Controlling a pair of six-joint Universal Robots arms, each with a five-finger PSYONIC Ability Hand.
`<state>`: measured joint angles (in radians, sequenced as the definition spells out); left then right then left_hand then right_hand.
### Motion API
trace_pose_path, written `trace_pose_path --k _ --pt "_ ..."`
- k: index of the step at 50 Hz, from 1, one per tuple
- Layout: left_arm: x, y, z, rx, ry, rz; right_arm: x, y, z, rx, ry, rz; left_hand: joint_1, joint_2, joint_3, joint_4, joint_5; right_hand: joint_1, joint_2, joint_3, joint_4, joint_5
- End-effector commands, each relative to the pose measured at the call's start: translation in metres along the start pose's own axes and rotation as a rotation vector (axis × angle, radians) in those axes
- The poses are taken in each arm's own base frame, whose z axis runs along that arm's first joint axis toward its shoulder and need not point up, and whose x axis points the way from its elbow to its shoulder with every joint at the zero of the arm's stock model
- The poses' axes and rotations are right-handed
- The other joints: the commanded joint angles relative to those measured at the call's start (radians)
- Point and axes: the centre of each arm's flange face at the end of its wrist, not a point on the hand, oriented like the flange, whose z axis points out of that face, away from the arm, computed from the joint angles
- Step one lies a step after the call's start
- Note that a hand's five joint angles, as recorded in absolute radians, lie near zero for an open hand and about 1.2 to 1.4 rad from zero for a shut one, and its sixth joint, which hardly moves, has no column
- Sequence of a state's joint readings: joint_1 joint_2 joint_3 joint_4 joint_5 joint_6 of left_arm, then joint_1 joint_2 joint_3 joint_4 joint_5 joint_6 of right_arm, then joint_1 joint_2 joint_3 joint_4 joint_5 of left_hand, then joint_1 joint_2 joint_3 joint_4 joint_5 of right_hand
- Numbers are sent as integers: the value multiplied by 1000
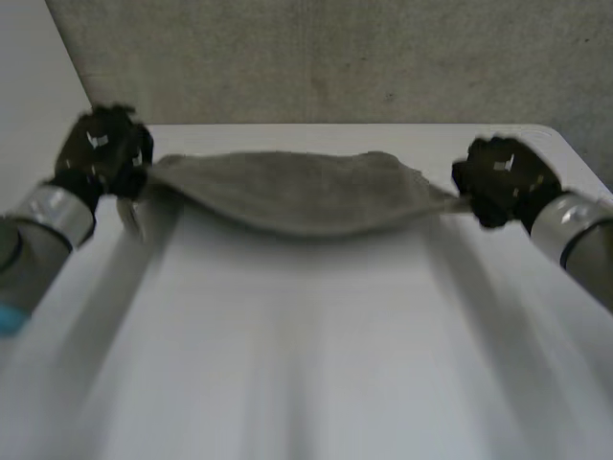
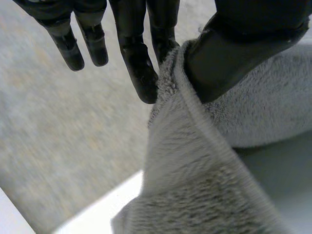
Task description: Fold the towel.
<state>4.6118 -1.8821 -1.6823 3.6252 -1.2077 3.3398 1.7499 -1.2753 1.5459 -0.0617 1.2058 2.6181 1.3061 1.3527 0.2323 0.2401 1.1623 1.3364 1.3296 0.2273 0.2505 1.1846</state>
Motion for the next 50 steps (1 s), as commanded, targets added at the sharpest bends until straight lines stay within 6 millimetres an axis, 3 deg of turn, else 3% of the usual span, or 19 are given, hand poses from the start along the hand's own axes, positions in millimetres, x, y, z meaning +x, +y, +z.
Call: trace_pose_path --k 1,3,4,5,6,8,11,15,18,22,23,25,28,30,36,40,43,50 --pt "23 23 -46 -77 56 -28 -3 7 -38 -42 -2 22 90 44 -58 -66 59 60 67 -53 -76 37" --pt "26 15 -68 -68 69 -4 7 -10 -64 -27 49 9 90 44 -58 -66 59 60 67 -53 -76 37" --pt "26 15 -68 -68 69 -4 7 -10 -64 -26 49 9 90 44 -58 -66 59 60 67 -53 -76 37" --pt "25 6 -78 -43 66 22 13 -24 -79 -15 79 3 90 44 -58 -66 59 60 67 -53 -76 37" --pt "22 -3 -87 -19 54 45 13 -24 -80 -15 79 3 90 44 -58 -66 59 60 67 -53 -76 37" --pt "18 -12 -95 9 39 62 30 -46 -106 -14 146 -3 90 44 -58 -66 59 60 67 -53 -76 37" --pt "10 -29 -104 64 14 96 44 -60 -115 -8 163 0 90 44 -58 -66 59 60 67 -53 -76 37" --pt "4 -39 -107 94 9 121 46 -63 -114 4 109 9 90 44 -58 -66 59 60 67 -53 -76 37" --pt "0 -34 -104 81 15 120 45 -49 -101 -27 42 41 90 44 -58 -66 59 60 67 -53 -76 37" --pt "-1 -5 -91 -10 45 64 41 -17 -74 -128 -22 60 90 44 -58 -66 59 60 67 -53 -76 37" --pt "-1 -5 -91 -11 45 63 41 -17 -74 -129 -22 60 90 44 -58 -66 59 60 67 -53 -76 37" --pt "-5 12 -77 -65 60 26 40 -7 -59 -177 -29 38 90 44 -58 -66 59 60 67 -53 -76 37" --pt "-5 29 -63 -107 84 -2 38 0 -49 -211 -31 36 90 44 -58 -66 59 60 67 -53 -76 37" --pt "-4 33 -55 -112 101 2 34 12 -30 -253 -27 19 73 26 -58 -66 42 60 67 -53 -76 37" --pt "-2 47 -26 -114 147 90 39 28 -4 -261 -1 5 -44 -91 -58 -66 -75 60 67 -53 -76 37" --pt "-6 51 -9 -110 150 125 37 32 5 -255 -5 4 -44 -91 -58 -66 -75 60 67 -53 -76 37" --pt "-4 53 15 -97 153 141 32 33 13 -240 -16 -1 -39 -85 -58 -66 -69 60 67 -53 -76 37" --pt "-4 63 43 -114 168 133 29 41 38 -203 21 -36 -33 -79 -58 -66 -63 60 67 -53 -76 37"
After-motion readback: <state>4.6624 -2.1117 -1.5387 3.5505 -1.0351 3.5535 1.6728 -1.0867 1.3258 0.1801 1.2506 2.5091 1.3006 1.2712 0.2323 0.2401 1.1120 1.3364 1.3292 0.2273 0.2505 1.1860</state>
